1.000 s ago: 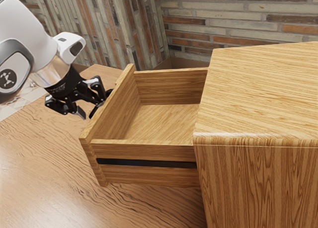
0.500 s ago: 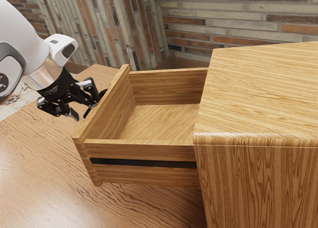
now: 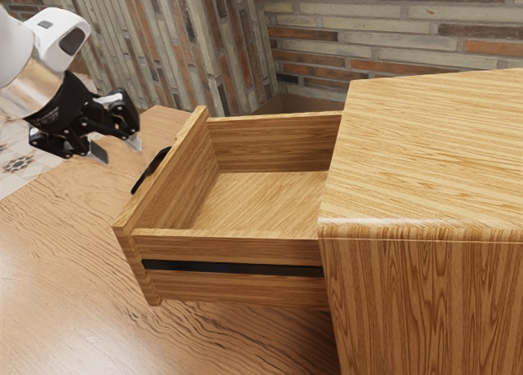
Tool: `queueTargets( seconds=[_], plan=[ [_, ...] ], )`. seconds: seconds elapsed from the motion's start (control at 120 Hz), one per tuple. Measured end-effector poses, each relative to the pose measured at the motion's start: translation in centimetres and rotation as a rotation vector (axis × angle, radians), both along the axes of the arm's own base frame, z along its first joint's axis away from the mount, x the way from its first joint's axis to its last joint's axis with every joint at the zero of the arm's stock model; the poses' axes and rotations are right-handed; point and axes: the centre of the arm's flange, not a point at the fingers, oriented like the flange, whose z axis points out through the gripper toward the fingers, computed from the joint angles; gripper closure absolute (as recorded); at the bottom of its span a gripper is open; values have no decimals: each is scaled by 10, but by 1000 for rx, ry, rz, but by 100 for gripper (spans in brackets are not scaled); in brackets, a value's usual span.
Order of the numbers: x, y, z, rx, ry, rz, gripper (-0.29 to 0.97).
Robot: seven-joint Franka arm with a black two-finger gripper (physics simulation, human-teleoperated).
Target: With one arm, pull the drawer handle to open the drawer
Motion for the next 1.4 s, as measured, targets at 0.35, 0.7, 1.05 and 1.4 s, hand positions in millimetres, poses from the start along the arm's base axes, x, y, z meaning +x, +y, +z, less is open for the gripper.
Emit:
queueTargets(
  seconds=[0.35,0.7,1.05,1.4],
  plan=[
    [-4,-60,80,-210,121,149,10],
    [5,-106,42,-260,268,343,2],
    [8,-108,20,-304,297,501,0],
    [-10,-114,31,-327,301,578,0]
  ],
)
